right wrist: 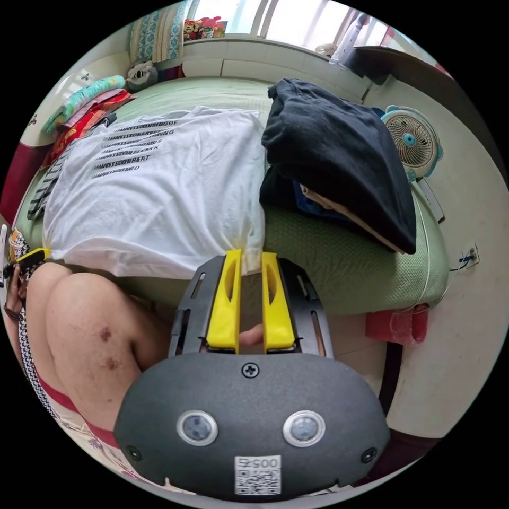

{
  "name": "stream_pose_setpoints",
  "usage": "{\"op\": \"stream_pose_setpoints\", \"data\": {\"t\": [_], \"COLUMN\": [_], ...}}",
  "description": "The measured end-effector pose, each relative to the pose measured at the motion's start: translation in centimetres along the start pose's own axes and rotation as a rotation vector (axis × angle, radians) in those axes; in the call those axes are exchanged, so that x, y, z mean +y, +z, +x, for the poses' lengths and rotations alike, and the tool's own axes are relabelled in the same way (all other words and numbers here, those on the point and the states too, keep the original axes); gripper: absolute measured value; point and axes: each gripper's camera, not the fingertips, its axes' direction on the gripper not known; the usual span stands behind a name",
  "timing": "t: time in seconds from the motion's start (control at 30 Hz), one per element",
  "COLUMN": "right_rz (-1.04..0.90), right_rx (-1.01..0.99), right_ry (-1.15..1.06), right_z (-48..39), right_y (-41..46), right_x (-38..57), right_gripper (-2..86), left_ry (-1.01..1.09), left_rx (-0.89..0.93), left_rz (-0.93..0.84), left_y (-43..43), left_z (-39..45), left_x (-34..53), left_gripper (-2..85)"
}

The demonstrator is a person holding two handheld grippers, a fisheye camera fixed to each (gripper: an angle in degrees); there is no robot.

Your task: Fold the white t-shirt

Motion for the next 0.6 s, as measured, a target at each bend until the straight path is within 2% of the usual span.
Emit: {"op": "stream_pose_setpoints", "data": {"t": [0.23,0.6], "right_rz": [0.074,0.232], "right_rx": [-0.102,-0.087], "right_ry": [0.063,0.052], "right_z": [2.9,5.2], "right_y": [-6.8,-22.4], "right_x": [2.8,9.2], "right_gripper": [-1.4,-1.4], "left_ry": [0.075,0.138], "left_rx": [0.006,-0.007], "left_rz": [0.123,0.313], "left_y": [-8.9,-25.7], "left_z": [0.3,0.8], "left_x": [3.6,12.1], "left_gripper": [2.1,1.7]}}
